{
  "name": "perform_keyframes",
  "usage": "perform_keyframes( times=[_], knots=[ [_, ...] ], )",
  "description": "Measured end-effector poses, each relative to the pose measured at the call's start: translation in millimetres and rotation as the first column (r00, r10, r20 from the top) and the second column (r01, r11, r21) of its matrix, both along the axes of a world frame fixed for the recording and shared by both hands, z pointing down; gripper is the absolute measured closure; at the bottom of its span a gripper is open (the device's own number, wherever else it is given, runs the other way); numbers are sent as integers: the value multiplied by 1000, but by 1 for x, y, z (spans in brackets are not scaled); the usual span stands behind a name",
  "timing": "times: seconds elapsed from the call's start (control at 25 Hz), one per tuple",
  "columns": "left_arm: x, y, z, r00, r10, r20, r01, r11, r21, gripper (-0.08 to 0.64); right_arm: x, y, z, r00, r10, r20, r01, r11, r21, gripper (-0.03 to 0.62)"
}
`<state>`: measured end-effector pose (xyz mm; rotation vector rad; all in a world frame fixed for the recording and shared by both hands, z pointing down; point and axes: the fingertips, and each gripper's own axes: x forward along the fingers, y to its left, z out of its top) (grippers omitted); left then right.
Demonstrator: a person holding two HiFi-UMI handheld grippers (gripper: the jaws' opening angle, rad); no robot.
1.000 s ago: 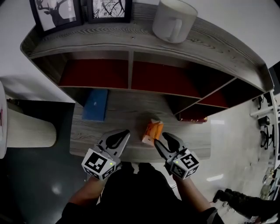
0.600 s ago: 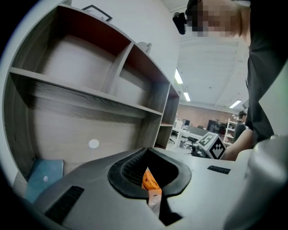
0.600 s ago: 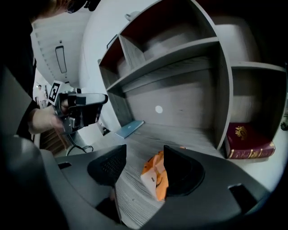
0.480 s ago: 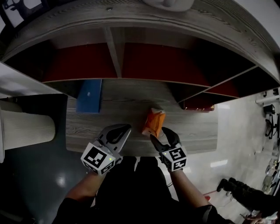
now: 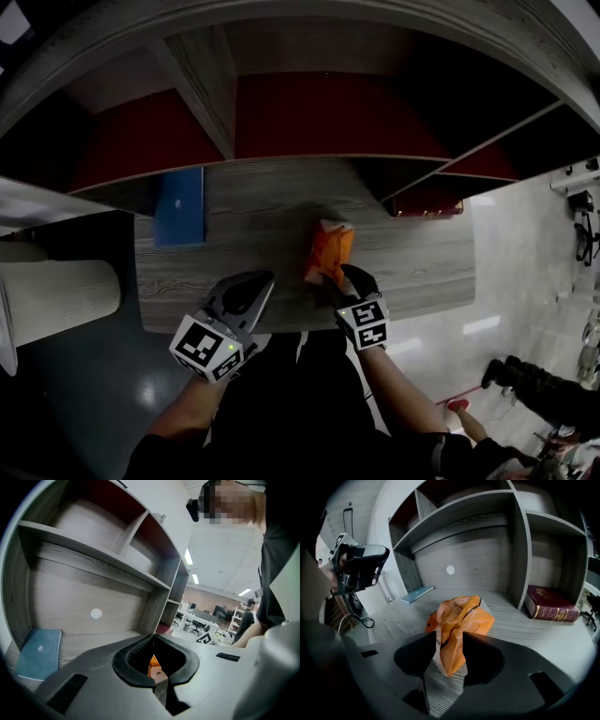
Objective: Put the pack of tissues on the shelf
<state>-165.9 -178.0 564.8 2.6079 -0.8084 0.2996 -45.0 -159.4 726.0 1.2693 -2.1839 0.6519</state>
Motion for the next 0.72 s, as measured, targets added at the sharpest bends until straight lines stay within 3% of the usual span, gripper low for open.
perform_keyframes(
  times=[0.24,0.72],
  knots=[
    [-12,-1,-7,1000,7,-1,-7,1000,6,545,1,4,-1,999,13,-49,-13,1000,-8,543],
    [-18,1,-62,998,48,-37,-45,996,75,546,10,11,-90,997,51,-65,-46,996,75,568]
  ],
)
